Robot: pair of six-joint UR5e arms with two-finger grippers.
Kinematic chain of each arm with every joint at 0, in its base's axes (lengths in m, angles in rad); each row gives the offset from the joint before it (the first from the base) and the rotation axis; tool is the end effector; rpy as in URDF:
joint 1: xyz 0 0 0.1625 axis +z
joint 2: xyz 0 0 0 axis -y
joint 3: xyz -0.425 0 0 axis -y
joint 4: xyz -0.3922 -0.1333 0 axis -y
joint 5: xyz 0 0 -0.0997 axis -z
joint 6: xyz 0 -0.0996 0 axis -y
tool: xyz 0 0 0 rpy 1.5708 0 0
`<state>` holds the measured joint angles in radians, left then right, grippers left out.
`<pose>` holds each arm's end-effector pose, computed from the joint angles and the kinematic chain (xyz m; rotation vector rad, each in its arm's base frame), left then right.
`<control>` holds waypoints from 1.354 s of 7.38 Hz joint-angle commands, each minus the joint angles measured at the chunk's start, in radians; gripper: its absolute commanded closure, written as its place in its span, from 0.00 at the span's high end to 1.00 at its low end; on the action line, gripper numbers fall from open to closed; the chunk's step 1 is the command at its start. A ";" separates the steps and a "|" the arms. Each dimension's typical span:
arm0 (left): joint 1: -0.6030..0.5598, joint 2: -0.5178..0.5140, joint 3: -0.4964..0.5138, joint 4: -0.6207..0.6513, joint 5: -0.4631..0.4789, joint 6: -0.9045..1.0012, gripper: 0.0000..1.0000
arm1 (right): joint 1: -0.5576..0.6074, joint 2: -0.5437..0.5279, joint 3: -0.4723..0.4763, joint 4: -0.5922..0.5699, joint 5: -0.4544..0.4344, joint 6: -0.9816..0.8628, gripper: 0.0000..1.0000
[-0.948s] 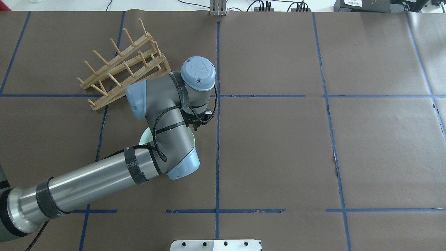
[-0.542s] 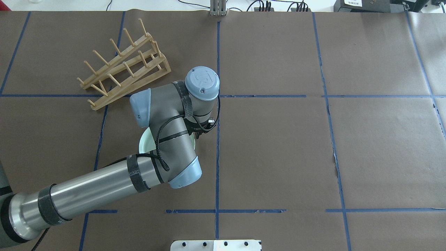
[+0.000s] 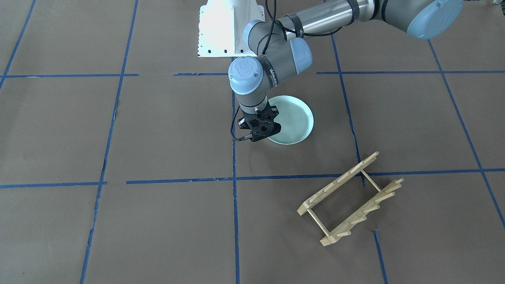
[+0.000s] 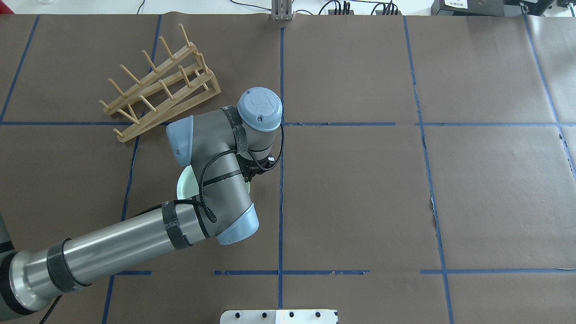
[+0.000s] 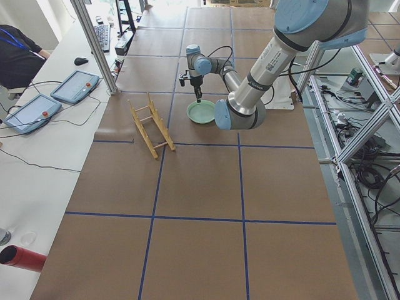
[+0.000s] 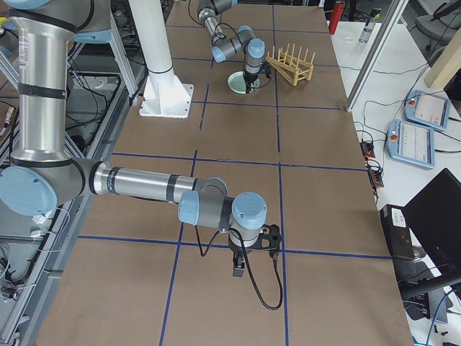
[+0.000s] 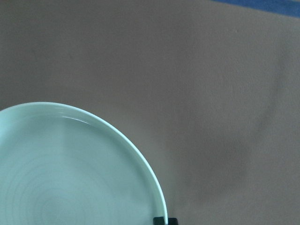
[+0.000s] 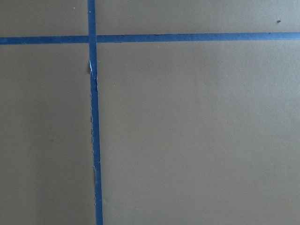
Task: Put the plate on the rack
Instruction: 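Lower the left gripper and grasp the plate's rim, then lift the plate with the left gripper and tilt it upright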
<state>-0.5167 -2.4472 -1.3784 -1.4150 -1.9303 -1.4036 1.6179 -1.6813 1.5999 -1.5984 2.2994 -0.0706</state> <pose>0.6154 -0.4627 0.2169 -0.1559 0.6113 -0.2429 0.0874 -0.4314 0.7015 -0.0611 -0.7327 0.0173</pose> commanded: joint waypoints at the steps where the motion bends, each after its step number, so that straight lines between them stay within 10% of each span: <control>1: -0.002 0.030 -0.123 0.007 -0.001 0.002 0.00 | 0.000 0.000 0.000 0.000 0.000 0.000 1.00; 5: -0.197 0.025 -0.350 -0.025 -0.138 -0.026 0.00 | -0.001 0.000 0.000 0.000 0.000 0.000 1.00; 10: -0.503 0.173 -0.308 -0.963 -0.156 -0.369 0.00 | -0.001 0.000 -0.001 0.000 0.000 0.000 1.00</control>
<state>-0.9552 -2.3172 -1.7183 -2.1684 -2.0854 -1.6851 1.6171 -1.6812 1.5992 -1.5984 2.2994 -0.0706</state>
